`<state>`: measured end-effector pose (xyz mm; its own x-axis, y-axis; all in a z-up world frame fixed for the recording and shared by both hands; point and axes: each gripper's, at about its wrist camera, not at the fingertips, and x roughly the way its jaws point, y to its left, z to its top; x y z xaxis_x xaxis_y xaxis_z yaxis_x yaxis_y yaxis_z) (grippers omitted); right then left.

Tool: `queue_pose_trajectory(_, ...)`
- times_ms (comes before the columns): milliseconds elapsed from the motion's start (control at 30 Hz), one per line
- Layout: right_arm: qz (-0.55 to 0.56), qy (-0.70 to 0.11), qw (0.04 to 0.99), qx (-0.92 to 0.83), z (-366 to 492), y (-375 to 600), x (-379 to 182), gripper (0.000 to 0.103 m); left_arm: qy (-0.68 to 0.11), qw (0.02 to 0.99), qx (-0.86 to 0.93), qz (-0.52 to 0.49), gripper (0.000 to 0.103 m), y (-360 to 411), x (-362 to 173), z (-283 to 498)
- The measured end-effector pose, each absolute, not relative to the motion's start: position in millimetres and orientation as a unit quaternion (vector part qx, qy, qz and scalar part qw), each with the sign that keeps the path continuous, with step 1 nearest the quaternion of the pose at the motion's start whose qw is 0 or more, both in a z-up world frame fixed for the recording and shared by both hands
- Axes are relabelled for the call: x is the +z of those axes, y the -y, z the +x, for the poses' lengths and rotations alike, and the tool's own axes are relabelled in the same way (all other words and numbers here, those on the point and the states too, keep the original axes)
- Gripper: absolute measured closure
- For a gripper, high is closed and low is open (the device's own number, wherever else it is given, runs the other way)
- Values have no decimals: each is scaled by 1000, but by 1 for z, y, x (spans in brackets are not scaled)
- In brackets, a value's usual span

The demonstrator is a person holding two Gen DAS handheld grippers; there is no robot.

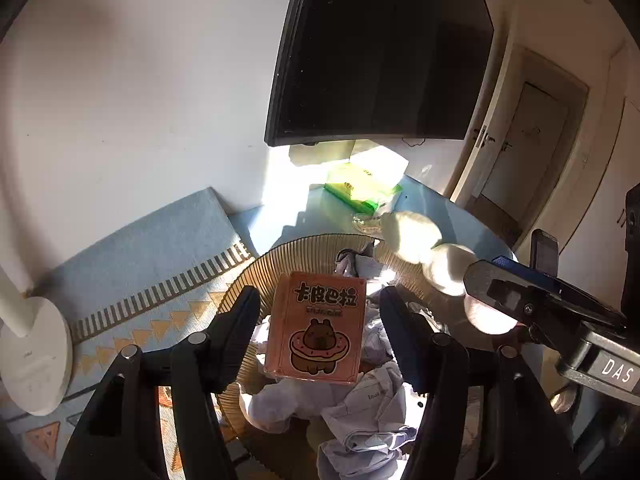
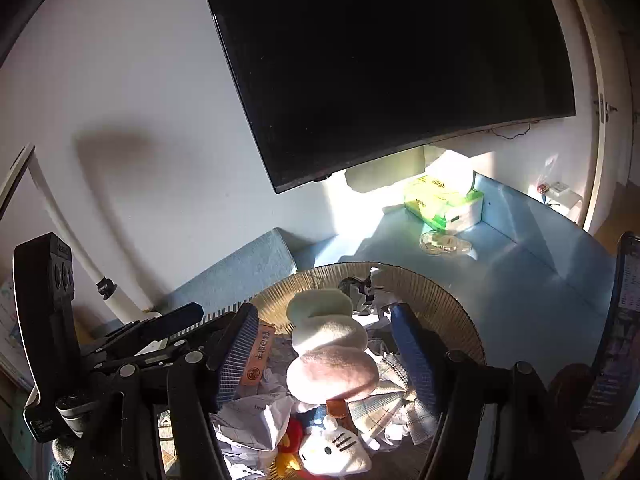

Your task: Organize objects

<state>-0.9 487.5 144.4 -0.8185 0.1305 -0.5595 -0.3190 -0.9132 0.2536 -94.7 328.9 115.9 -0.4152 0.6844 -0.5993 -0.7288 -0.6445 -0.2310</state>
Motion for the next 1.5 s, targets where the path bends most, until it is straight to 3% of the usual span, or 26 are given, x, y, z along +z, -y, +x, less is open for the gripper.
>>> queue_pose_trajectory(300,-267,-196,65,941,44,-462,147,36,-8,409,845,-343,37,-265,123,-66)
queue_pose_trajectory(467,-247,-157,7,956,76,-396,167,36,13,347,881,-321,37,-188,146,-17)
queue_pose_trajectory(600,-252,-121,-38,959,88,-332,152,36,18,266,912,-312,37,-129,143,27)
queue_pose_trajectory(633,-260,-105,-46,959,87,-316,143,36,19,238,921,-308,30,-114,139,37)
queue_pose_trajectory(667,-271,-92,-53,957,84,-302,130,36,20,210,929,-303,14,-98,134,45)
queue_pose_trajectory(733,-283,-71,-56,955,76,-279,103,36,28,158,942,-295,6,-72,118,57)
queue_pose_trajectory(900,-325,-36,-50,944,56,-253,42,38,4,71,942,-328,6,-36,61,49)
queue_pose_trajectory(1033,-339,-10,-39,940,51,-245,28,43,20,43,935,-351,6,-25,30,37)
queue_pose_trajectory(1500,-397,-23,-23,917,32,-250,15,43,5,17,921,-388,5,-31,16,32)
